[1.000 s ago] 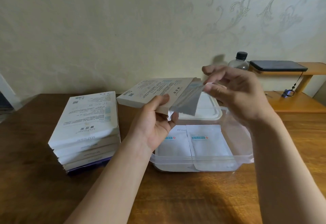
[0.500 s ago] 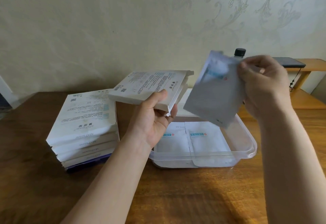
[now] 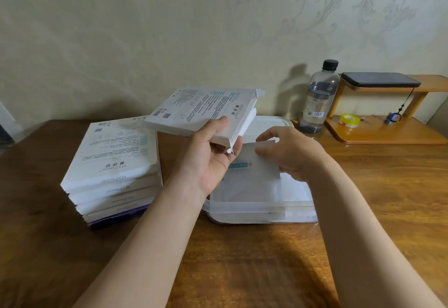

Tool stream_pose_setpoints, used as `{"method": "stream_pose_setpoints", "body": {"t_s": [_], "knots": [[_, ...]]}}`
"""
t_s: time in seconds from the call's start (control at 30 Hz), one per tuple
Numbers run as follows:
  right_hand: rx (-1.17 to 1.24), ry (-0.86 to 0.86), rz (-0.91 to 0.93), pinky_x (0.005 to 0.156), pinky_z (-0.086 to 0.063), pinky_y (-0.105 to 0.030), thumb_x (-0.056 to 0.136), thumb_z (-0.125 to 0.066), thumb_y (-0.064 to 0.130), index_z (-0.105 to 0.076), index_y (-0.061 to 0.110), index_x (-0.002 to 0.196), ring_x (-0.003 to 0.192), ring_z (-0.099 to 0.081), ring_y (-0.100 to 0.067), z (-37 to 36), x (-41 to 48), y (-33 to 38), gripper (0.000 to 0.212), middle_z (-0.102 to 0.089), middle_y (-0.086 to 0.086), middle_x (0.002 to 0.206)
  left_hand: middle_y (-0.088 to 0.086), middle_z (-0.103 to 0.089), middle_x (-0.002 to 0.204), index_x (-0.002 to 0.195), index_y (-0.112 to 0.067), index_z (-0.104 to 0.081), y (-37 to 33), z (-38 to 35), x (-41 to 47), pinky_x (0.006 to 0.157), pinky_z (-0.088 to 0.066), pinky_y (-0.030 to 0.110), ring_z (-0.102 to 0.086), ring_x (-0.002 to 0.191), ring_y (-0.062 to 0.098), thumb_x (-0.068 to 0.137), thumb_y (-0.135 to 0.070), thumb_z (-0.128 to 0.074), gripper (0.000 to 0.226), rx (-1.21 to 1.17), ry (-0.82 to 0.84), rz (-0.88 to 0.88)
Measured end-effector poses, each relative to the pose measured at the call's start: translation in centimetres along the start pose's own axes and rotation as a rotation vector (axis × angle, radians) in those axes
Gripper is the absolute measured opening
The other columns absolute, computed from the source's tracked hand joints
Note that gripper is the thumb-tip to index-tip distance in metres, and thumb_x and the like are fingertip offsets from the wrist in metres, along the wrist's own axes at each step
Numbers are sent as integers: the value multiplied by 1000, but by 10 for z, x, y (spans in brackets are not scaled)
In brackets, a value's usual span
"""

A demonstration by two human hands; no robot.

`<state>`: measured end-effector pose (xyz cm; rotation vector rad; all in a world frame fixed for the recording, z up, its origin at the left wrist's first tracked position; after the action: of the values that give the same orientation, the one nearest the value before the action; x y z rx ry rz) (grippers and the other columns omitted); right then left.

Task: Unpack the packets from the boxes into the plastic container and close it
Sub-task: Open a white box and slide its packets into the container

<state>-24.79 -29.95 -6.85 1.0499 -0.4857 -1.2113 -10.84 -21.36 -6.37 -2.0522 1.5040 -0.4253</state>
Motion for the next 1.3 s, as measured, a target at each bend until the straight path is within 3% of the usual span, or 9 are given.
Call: {"method": "stream_pose_setpoints", "body": {"t_s": [0.1, 0.17, 0.23, 0.33, 0.43, 0.53, 0.67, 0.87, 1.3], "knots": [[-347, 77, 53, 62, -61, -27, 90, -72, 21, -59, 32, 120, 87, -67, -21, 1, -5, 3, 35, -62, -1, 114, 1, -78, 92, 105, -23, -66, 0, 2, 1, 65, -56, 28, -66, 100, 22, 93, 0, -61, 26, 11, 1, -4], [-491, 125, 97, 58, -59, -22, 87, -75, 21, -59, 35, 123, 85, -67, -19, 2, -7, 5, 42, -54, 4, 117, 1, -78, 91, 104, -23, -66, 0, 2, 1, 64, -56, 28, -66, 99, 21, 93, 0, -61, 25, 14, -3, -5], [-611, 175, 137, 68, -59, -23, 84, -78, 22, -62, 36, 122, 91, -65, -15, 2, -10, 3, 43, -50, 8, 117, 1, -78, 93, 104, -23, -66, 0, 2, 2, 64, -56, 28, -66, 100, 21, 93, 0, -61, 25, 12, -4, 1], [-804, 218, 202, 91, -45, -27, 80, -81, 30, -61, 39, 122, 106, -49, -9, -7, -11, 2, 47, -46, 16, 116, 2, -77, 97, 107, -22, -66, 1, 3, 3, 64, -56, 28, -65, 102, 22, 92, -1, -62, 26, 15, -2, 13], [-839, 232, 218, 100, -44, -34, 76, -83, 34, -56, 39, 126, 116, -49, -15, -18, -12, 4, 58, -51, 11, 130, 3, -77, 97, 108, -22, -66, 1, 3, 3, 64, -56, 29, -65, 100, 22, 92, 0, -62, 27, 14, -8, 19], [-949, 309, 255, 108, -37, -36, 79, -81, 35, -45, 34, 143, 134, -41, -19, -28, -17, 5, 73, -45, 9, 146, 3, -77, 98, 109, -21, -66, 1, 2, 3, 64, -56, 29, -65, 98, 21, 92, 0, -62, 27, 17, -13, 21], [-1119, 439, 246, 115, -35, -38, 81, -78, 42, -29, 32, 154, 141, -38, -21, -35, -19, 5, 89, -37, 5, 156, 4, -76, 99, 109, -21, -65, 2, 3, 2, 62, -58, 29, -65, 99, 23, 91, 0, -63, 27, 22, -31, 25], [-1148, 493, 280, 112, -32, -34, 77, -79, 51, -20, 39, 156, 142, -36, -21, -43, -18, 0, 99, -34, 6, 158, 0, -77, 81, 99, -20, -66, 2, -2, 1, 65, -54, 28, -63, 92, 20, 93, 0, -61, 22, 34, -25, 24], [-1126, 523, 380, 111, -38, -39, 78, -76, 57, -17, 47, 154, 140, -39, -24, -64, -9, -3, 97, -38, 6, 156, 0, -77, 82, 97, -21, -67, 1, -2, 1, 66, -53, 29, -61, 97, 22, 93, 0, -61, 22, 41, -27, 25]]}}
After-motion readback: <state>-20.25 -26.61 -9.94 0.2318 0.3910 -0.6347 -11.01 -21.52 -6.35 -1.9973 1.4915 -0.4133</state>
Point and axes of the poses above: each hand's wrist, its own x-axis towards the middle knuckle, its own z-axis out of the back of the hand, y = z × x, the point moved 4 cm from there along x, towards the middle knuckle
